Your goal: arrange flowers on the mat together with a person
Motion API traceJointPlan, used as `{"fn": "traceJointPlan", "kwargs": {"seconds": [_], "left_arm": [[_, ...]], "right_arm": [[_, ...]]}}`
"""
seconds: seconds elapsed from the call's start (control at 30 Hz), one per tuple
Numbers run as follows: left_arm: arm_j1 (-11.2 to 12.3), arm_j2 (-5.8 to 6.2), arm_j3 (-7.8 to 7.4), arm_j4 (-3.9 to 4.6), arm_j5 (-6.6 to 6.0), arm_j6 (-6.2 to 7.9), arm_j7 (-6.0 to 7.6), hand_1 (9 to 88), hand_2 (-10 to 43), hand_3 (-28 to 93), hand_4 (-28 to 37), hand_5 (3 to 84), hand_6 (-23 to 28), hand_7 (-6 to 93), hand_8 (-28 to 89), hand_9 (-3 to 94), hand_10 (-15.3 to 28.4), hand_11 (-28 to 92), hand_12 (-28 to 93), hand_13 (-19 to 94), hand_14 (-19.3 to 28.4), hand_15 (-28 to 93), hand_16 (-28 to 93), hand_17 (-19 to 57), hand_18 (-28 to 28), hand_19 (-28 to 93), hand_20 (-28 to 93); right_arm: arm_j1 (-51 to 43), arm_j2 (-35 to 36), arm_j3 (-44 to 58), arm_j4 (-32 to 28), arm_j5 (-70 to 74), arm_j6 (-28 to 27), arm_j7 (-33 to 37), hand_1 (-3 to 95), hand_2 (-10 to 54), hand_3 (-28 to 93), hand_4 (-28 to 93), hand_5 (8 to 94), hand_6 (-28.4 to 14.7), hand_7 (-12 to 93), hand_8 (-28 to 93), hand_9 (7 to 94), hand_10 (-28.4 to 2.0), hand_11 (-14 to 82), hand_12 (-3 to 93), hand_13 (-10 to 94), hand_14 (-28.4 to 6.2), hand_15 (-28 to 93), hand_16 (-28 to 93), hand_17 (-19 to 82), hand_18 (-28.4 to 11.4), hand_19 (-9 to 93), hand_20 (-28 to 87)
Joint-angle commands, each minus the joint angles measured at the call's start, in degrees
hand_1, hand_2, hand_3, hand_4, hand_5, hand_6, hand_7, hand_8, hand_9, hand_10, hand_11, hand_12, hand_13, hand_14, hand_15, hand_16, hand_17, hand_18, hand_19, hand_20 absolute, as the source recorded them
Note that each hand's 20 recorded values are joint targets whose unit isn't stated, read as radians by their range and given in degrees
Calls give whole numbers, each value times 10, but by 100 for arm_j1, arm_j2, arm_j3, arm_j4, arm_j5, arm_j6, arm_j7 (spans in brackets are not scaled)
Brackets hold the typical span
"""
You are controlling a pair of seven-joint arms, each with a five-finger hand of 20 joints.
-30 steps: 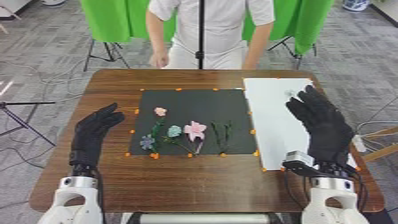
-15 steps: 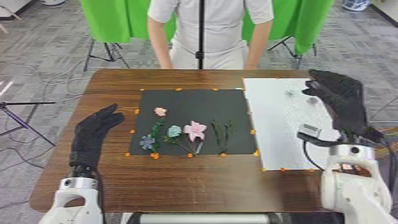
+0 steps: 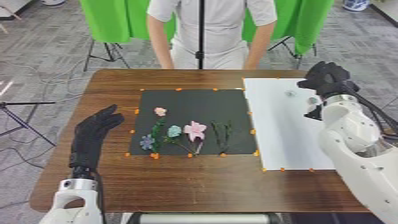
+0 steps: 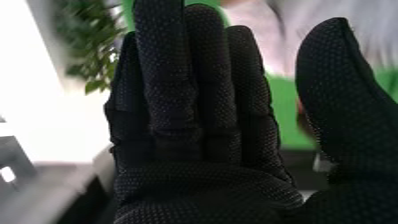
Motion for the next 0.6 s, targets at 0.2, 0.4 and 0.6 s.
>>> {"fn": "traceJointPlan", "kwargs": {"seconds": [0.2,0.4,0.6], "left_arm": [[15,34,0,-2,-5,-5,56,218,32,671,-249,518,61,95,-53,513,151,172,138,429,191,153,9,97,128,72,199],[22,18,20,3,-12,-9,56,219,32,669,-249,518,62,94,-53,511,150,172,139,427,189,153,11,96,128,71,201],[-16,-16,21,19,-4,-27,48,219,32,668,-249,518,62,94,-52,512,150,172,138,427,189,153,11,96,128,72,201]], "right_arm": [[722,52,-545,943,-648,-706,-71,371,-95,703,-230,622,21,139,-93,723,-110,139,169,774,-75,249,295,354,-157,555,431],[1099,-91,-930,1633,-975,-709,16,344,-95,699,-233,613,19,134,-92,730,-111,134,164,786,-76,241,294,359,-165,563,435],[1224,-232,-964,1977,-873,-1002,53,335,-95,697,-232,606,18,131,-89,736,-114,121,155,799,-77,236,294,368,-167,568,434]]}}
